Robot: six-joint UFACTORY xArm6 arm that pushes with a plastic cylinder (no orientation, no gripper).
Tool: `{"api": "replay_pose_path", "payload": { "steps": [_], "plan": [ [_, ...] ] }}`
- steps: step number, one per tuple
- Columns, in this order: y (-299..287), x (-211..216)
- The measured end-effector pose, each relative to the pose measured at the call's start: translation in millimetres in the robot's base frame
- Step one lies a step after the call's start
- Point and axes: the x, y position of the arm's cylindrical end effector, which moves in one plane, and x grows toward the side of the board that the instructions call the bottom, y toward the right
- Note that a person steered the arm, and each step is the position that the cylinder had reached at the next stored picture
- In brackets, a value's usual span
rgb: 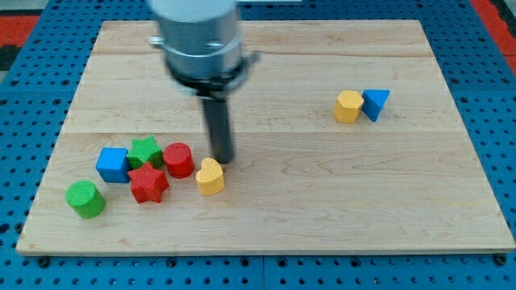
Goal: Push the group of blocks towards the bottom left side of the board
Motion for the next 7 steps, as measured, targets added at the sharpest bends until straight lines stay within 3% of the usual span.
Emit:
{"api": "replay_pose_path", "payload": {
  "steps": [1, 3, 4, 5, 6, 7],
  "plan": [
    [59.5, 25.5],
    [-106.9, 27.7],
    [-19.8, 29.5],
    [44.2, 115.4],
    [41.1, 126.0],
    [82.1, 87.7]
  ]
}}
